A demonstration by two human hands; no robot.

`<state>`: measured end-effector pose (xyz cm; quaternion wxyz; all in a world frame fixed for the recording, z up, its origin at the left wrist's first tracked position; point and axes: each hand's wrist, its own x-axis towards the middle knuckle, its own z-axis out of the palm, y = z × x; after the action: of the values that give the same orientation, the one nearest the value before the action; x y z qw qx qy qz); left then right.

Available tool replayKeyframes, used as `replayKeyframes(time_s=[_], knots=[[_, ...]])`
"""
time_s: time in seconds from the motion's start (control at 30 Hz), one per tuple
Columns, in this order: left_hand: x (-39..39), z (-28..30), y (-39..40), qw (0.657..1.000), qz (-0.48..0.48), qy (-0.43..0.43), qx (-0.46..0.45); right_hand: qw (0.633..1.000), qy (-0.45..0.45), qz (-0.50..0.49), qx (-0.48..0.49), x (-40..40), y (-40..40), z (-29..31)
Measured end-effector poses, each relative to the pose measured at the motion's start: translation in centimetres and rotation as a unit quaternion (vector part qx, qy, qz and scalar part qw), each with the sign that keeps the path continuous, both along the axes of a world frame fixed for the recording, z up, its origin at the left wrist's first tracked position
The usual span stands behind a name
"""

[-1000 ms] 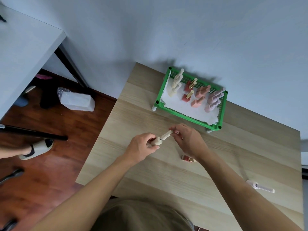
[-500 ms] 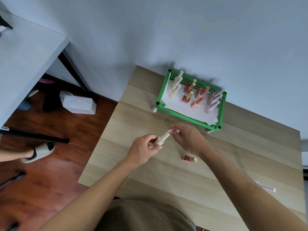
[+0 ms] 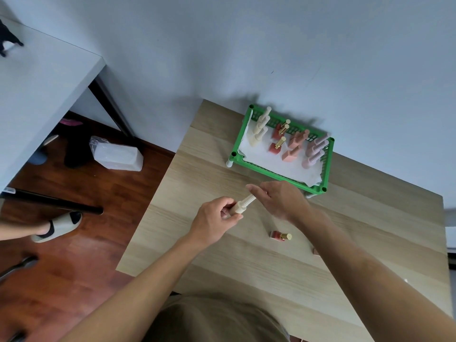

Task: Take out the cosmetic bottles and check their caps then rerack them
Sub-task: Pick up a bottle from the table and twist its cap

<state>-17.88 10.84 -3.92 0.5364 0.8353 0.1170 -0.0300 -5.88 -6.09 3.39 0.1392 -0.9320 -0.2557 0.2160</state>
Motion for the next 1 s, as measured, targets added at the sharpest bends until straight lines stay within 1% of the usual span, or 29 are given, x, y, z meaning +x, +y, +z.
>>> replayKeyframes(time_s=[0.13, 0.2, 0.3, 0.4, 0.5, 0.67, 0.8, 0.9, 1.0], knots=[[-0.2, -0.1, 0.2, 1.000, 0.003, 0.007, -0.003, 1.000, -0.001, 0.004, -0.016, 0.5, -0.3, 0.5], [-0.3, -0.2, 0.3, 1.000, 0.004, 0.010, 0.000, 1.000, 0.012, 0.021, 0.010, 0.8, -0.8, 0.9], [-0.3, -0.3, 0.3, 1.000, 0.003, 0.007, 0.006, 0.994, 0.040, 0.083, 0.053, 1.0, -1.6, 1.3], [-0.1, -0.1, 0.1, 1.000, 0.005, -0.002, 0.007, 0.992, 0.032, 0.104, 0.071, 0.8, -1.5, 1.4], [0.1, 0.0, 0.1, 1.000, 0.002, -0.011, 0.010, 0.994, 0.014, 0.092, 0.057, 0.6, -1.2, 1.3], [0.1, -0.1, 0.3, 0.999, 0.000, -0.024, 0.030, 0.997, -0.003, 0.058, -0.043, 0.0, -0.4, 0.7], [0.0, -0.1, 0.0, 0.999, 0.001, -0.027, 0.024, 0.996, -0.010, 0.038, -0.075, -0.2, 0.0, 0.3], [-0.1, -0.2, 0.0, 0.999, 0.000, -0.029, 0.023, 0.997, 0.007, 0.020, -0.070, -0.1, -0.1, 0.4], [-0.1, -0.3, 0.2, 0.999, -0.002, -0.025, 0.023, 0.999, 0.020, 0.033, -0.023, 0.1, -0.8, 0.9]])
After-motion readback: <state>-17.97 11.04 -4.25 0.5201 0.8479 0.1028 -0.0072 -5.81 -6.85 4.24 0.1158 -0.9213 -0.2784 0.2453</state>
